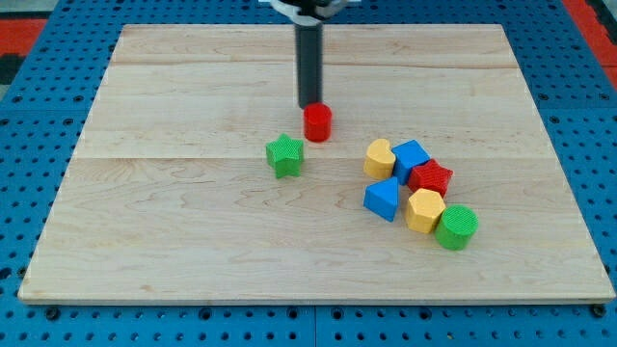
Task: Push the green star close to the red circle
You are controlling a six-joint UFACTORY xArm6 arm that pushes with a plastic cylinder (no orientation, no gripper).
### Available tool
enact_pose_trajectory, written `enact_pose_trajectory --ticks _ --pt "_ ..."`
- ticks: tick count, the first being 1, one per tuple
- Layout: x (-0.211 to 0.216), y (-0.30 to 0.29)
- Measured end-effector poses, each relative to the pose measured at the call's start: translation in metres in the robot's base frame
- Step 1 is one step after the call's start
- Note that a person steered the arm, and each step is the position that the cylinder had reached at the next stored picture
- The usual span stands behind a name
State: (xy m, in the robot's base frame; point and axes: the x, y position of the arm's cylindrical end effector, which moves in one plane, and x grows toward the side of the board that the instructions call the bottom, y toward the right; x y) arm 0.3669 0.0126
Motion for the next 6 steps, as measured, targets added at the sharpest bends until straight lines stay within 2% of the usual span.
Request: enact_pose_trajectory --ticks 1,2,3,4,5,6 --pt "0.035 -0.001" --pt "0.016 0.002" --pt "-0.004 -0.059" --pt "0.002 -0.131" --pt "0.042 -0.142" --pt "0.052 -0.093"
